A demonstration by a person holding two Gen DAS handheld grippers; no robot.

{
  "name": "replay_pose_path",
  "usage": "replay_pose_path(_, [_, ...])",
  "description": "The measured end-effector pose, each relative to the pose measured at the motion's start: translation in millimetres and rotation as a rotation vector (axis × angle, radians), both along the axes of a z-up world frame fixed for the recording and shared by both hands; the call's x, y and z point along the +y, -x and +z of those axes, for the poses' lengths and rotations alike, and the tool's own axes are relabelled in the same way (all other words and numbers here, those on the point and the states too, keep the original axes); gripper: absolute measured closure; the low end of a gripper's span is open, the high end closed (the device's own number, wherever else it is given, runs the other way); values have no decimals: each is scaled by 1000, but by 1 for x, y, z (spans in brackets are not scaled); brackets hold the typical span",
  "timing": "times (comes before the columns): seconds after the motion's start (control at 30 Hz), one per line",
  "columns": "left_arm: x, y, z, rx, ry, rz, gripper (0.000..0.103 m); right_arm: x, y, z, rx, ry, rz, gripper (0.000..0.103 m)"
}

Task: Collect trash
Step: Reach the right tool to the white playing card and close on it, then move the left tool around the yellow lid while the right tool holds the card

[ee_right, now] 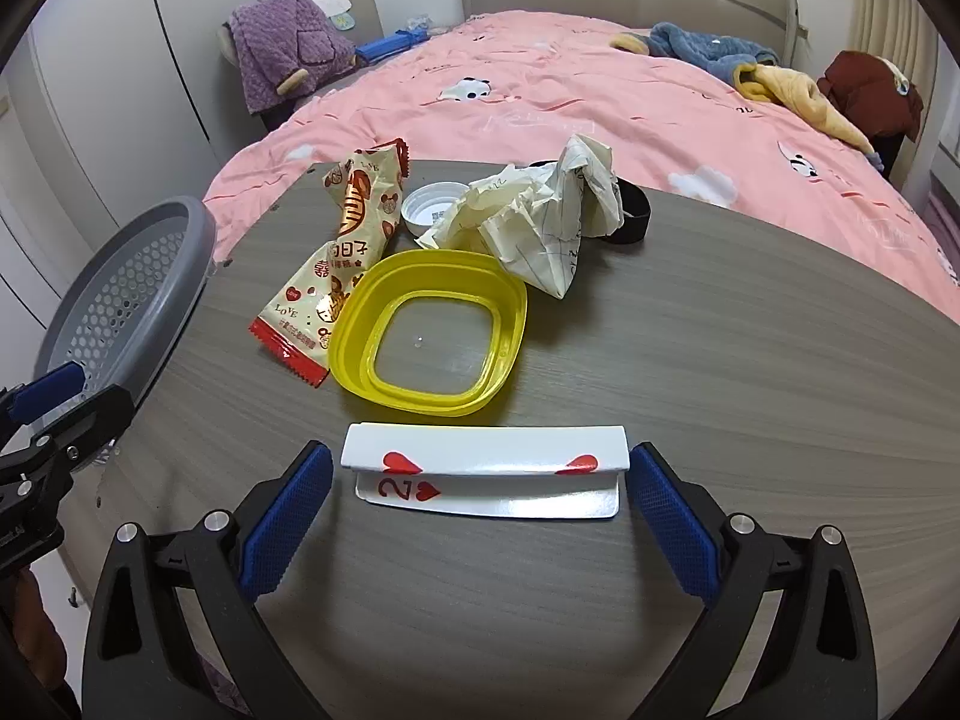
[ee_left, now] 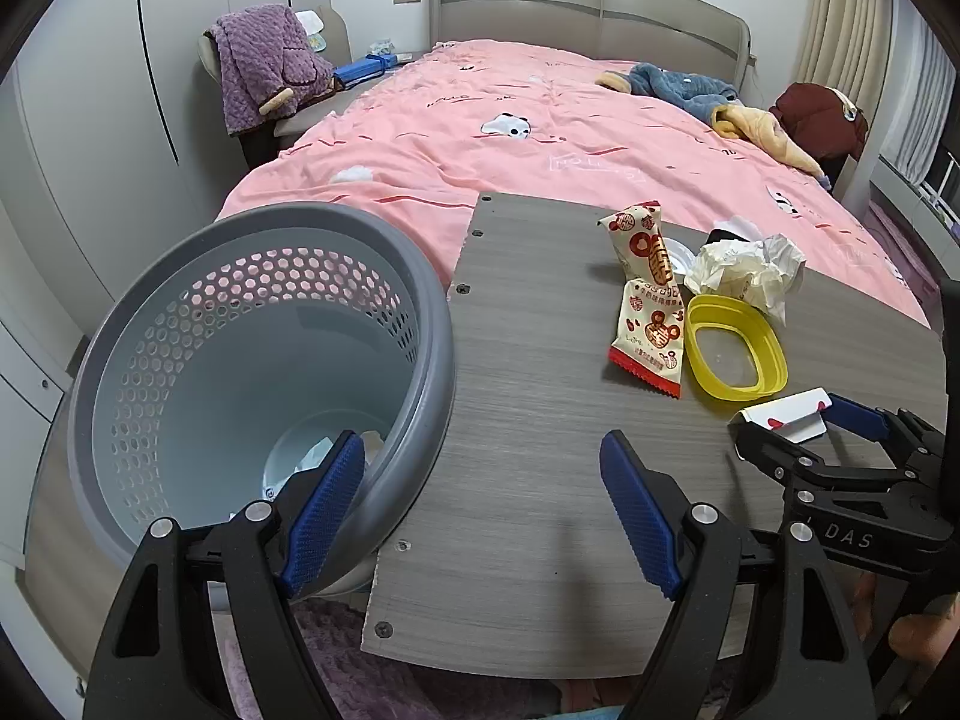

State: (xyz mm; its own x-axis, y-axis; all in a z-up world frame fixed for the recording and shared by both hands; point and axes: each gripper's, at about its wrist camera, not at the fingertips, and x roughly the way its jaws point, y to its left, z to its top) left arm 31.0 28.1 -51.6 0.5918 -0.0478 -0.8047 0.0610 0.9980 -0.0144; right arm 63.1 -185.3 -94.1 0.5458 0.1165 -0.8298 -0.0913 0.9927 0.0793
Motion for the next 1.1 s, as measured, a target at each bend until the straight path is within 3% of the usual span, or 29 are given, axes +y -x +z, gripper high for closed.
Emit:
replay_pose_path(0.23, [-3, 1, -1, -1, -1, -4, 26, 3, 0, -2, -6, 24, -3, 8])
replay_pose_path(0.33, [-5, 2, -1, -2, -3, -8, 26, 4, 3, -1, -23, 38, -8, 19])
replay_pose_path(0.6, [-10, 6, 2, -6, -8, -17, 26, 1, 7, 1, -43, 20, 1, 19])
replay_pose_path(0.87, [-32, 7, 12, -17, -5, -61, 26, -27, 24, 15, -79, -20, -53, 19])
replay_pose_path(1.1, [-74, -3, 14, -8, 14, -133, 26, -63, 43, 23, -100, -39, -119, 19])
